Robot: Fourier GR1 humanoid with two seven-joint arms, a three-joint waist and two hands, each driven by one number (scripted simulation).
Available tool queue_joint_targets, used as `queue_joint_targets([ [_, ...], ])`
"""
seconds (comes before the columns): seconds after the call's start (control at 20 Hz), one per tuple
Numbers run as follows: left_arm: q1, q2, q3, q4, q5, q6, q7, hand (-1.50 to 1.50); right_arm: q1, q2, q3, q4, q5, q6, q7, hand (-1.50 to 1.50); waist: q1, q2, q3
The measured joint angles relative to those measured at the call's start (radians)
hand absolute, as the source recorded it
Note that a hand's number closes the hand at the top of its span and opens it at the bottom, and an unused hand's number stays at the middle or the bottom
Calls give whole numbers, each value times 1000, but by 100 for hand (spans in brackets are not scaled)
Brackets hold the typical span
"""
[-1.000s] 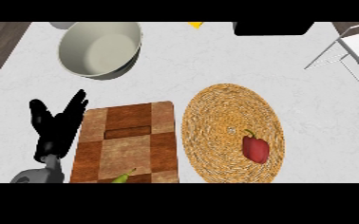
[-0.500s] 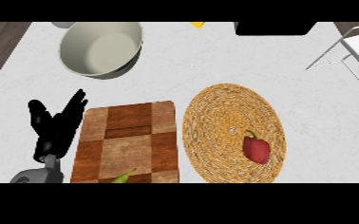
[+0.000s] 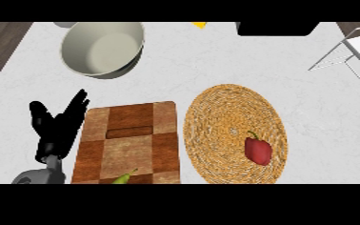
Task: Pick the cupcake from the placemat and place it in the tiered shelf
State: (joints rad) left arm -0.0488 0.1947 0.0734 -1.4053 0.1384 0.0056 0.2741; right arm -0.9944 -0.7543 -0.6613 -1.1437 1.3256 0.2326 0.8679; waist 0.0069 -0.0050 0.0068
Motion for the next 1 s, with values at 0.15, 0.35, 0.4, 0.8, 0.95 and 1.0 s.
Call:
queue_joint_targets([
  [0.15, -8, -7, -4, -3, -5, 7, 17, 0, 19, -19, 1, 32, -19, -46, -26, 150, 1, 0, 0],
  [0.35, -3, -2, 1, -17, -6, 4, 37, 0, 45, -38, 0, 57, -59, -86, -63, 150, 1, 0, -1],
  [0.4, 5, -3, 0, -20, -9, 1, 24, 0, 48, -35, 7, 64, -63, -99, -65, 150, 2, 0, -1],
  [0.8, -1, -8, 6, -5, -17, -5, 12, 0, 51, -72, 51, 117, -94, -84, -70, 150, 1, -1, -1],
  [0.95, 5, -18, -1, -15, -27, 1, 1, 0, 39, -71, 25, 102, -105, -155, -34, -150, 2, 0, -2],
  [1.0, 2, -17, 1, -11, -27, 1, 5, 0, 40, -66, 14, 92, -113, -182, -28, -150, 1, 0, -2],
])
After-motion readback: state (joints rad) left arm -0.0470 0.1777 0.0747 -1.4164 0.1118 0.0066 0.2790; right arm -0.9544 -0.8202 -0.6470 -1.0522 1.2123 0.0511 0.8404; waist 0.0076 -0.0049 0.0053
